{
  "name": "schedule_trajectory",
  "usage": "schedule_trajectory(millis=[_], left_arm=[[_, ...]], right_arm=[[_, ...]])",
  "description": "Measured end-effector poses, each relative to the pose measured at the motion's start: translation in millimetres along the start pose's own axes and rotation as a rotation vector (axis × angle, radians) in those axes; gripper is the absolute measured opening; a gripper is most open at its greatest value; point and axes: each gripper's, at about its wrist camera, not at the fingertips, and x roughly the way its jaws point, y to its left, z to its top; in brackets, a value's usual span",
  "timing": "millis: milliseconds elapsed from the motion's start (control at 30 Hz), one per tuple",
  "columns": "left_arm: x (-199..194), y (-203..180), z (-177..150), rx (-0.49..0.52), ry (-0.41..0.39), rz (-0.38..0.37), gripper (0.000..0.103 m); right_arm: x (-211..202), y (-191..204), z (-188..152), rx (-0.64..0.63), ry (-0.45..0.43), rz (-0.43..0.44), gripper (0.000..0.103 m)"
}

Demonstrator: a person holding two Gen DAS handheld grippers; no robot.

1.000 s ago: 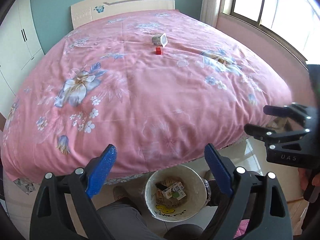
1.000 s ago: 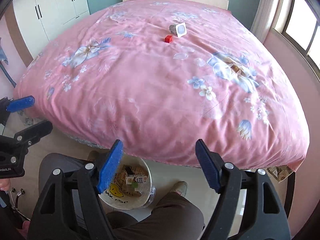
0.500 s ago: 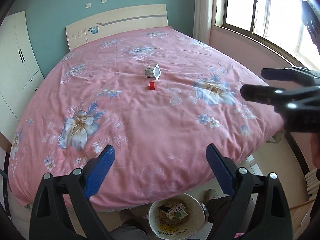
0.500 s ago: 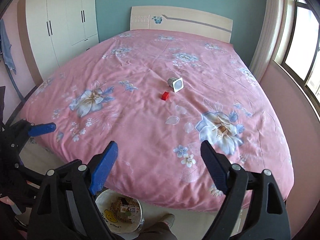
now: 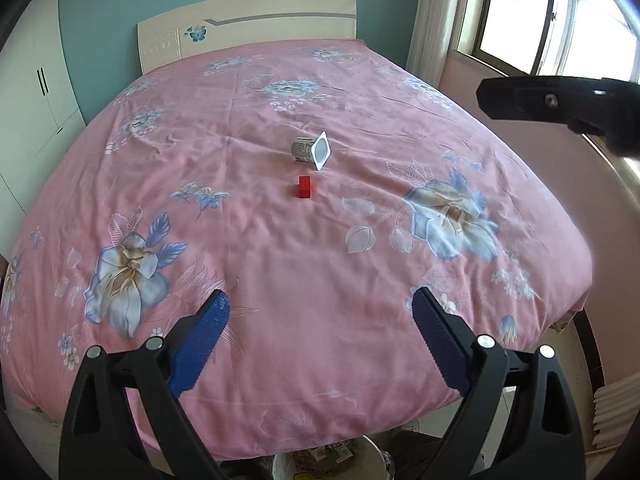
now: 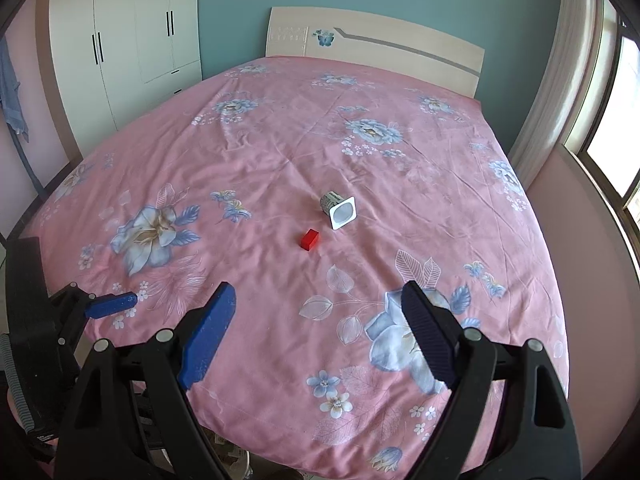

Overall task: Collect trash
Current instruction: 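Move both open grippers back toward the red block and yogurt cup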

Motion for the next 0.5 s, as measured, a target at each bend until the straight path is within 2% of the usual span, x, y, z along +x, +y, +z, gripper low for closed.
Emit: schedule_trajectory(millis=[167,267,333,500], left_arm=[[48,0,24,-0.031,0.015,-0.026,0.094],[77,-2,36,-0.022,0.013,-0.037,0.094],[96,0,45,-0.023,-0.003,-0.045,0.094],[140,14,60,-0.038,-0.064,-0.124,0.094]], right_arm=[[49,-20,39,0.030,0.036,0.063,0.084],[87,-29,62,0.028,0.078,0.067,0.084],[115,-33,79,0.016,0.111,0.071,0.084],[194,-43,113,-0.018,0.197,0.078,0.084]])
